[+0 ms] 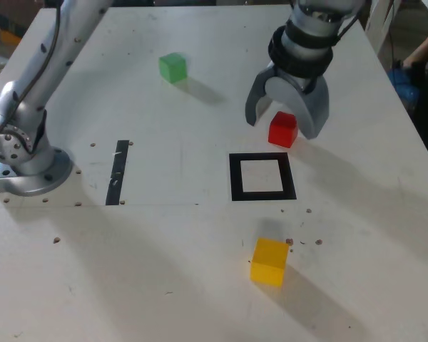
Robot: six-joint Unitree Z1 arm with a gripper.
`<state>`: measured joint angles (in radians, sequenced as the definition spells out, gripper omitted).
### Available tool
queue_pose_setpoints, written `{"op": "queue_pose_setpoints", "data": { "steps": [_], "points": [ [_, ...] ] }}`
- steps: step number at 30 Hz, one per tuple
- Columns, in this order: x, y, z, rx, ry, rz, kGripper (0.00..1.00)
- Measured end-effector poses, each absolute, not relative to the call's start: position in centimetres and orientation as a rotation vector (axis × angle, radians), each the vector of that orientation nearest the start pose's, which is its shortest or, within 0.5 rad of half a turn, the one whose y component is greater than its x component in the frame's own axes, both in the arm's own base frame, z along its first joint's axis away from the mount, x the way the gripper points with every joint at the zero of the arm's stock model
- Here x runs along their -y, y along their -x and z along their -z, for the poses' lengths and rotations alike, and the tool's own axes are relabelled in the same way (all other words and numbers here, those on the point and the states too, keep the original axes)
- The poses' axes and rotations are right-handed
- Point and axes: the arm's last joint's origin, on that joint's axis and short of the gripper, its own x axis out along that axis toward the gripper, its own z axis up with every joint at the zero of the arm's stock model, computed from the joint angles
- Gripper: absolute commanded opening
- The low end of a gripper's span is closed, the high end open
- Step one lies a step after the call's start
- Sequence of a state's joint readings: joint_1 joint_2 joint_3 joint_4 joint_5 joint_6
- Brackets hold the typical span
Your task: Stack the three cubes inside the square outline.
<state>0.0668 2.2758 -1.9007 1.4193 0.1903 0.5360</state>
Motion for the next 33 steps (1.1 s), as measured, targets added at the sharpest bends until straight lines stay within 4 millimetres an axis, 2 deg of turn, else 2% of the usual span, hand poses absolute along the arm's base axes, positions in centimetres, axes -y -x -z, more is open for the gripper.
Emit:
{"op": "queue_pose_setpoints", "data": {
  "steps": [6, 10, 17, 24, 30, 33],
  "points": [
    [-3.7, -42.5, -22.4, -1.803, -0.471, 0.299, 0.62],
    [-3.8, -42.6, -22.4, -1.794, -0.469, 0.275, 0.53],
    [-4.0, -42.8, -22.3, -1.776, -0.451, 0.258, 0.49],
    [-4.5, -43.0, -21.3, -1.781, -0.434, 0.255, 0.49],
    [-4.7, -42.9, -21.1, -1.779, -0.429, 0.251, 0.4],
    [-4.8, -42.8, -21.3, -1.775, -0.418, 0.253, 0.38]
  ]
}}
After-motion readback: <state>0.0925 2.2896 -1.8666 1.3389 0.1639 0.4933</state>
